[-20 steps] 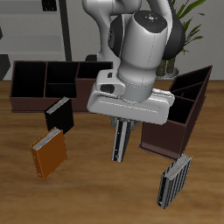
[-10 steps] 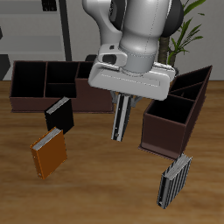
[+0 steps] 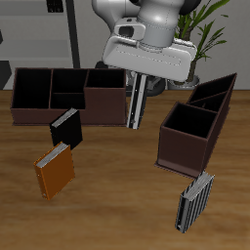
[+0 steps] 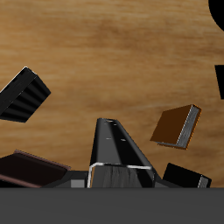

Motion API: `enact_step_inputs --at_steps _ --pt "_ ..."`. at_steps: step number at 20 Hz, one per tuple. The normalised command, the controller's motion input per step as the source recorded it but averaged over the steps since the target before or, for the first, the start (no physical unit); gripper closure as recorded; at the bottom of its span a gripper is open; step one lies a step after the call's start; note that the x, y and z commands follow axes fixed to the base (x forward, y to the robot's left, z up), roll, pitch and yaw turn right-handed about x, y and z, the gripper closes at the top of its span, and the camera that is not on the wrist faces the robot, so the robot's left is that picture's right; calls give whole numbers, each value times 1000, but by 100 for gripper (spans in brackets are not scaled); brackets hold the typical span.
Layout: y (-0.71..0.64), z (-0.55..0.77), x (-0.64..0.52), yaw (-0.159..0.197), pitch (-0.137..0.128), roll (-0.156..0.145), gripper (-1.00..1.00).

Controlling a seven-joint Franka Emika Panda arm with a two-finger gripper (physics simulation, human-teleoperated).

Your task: Place the right striped book into the left desk caddy's back compartment

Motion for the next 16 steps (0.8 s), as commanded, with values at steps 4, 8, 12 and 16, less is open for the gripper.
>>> enact_step_inputs --at_steps 4,8,12,16 --pt "42 130 -226 -18 -8 -26 100" --pt "156 206 -453 3 -39 -29 100" --pt "193 145 -348 -5 0 -1 100" --pt "219 199 -392 -33 -15 19 100"
